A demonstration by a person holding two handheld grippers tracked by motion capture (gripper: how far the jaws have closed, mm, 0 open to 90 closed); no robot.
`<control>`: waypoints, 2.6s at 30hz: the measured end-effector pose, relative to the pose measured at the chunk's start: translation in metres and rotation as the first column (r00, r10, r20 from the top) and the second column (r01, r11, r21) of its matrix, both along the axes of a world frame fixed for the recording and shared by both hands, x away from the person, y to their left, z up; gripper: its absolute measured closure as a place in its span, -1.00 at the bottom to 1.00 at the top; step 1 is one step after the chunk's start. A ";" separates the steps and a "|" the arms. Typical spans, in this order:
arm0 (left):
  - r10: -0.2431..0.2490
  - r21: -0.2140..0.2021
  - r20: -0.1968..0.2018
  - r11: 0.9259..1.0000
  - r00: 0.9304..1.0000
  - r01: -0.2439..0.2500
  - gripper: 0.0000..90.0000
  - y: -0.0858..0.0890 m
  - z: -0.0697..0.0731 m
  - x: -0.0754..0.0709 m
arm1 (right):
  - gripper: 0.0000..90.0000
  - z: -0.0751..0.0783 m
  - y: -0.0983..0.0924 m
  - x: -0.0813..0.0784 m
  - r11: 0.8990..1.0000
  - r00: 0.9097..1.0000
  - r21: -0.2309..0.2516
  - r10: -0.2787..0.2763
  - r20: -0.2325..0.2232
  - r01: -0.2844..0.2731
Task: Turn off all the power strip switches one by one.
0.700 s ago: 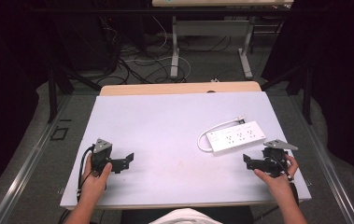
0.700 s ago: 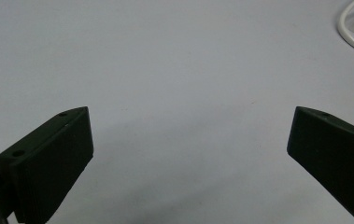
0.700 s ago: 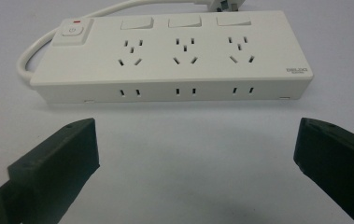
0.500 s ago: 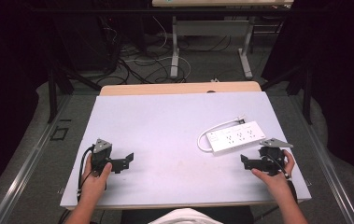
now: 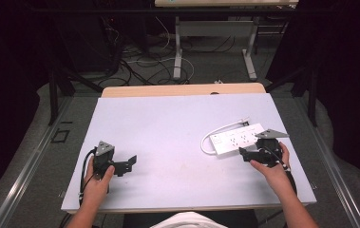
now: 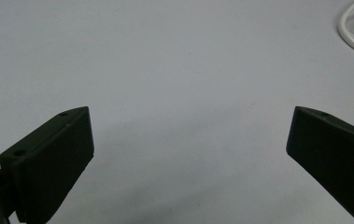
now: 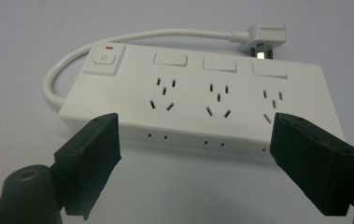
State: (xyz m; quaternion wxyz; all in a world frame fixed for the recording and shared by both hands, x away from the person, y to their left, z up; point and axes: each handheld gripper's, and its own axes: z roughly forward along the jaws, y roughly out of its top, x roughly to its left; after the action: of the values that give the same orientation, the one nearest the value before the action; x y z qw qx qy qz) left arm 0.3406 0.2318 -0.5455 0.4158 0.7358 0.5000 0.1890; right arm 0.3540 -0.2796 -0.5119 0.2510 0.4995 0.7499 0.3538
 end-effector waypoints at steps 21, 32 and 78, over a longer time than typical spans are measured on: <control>-0.004 -0.004 -0.002 1.000 1.000 0.004 -0.98 0.001 0.000 0.000 | -0.08 0.024 0.035 0.035 0.994 0.994 -0.041 0.098 -0.041 -0.100; -0.008 -0.004 -0.006 1.000 1.000 0.008 -0.98 0.000 -0.001 0.000 | -0.02 0.025 0.050 0.051 0.993 0.992 -0.059 0.101 -0.080 -0.105; -0.007 -0.001 -0.005 1.000 1.000 0.007 -0.98 0.002 -0.001 0.000 | 1.00 -0.006 0.092 0.087 0.985 0.955 -0.033 0.157 -0.252 -0.171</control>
State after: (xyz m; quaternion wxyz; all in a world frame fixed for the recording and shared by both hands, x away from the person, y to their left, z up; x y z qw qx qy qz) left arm 0.3410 0.2342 -0.5469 0.4153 0.7378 0.4988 0.1855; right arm 0.4408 -0.1879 -0.5174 0.1383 0.4691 0.8235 0.2877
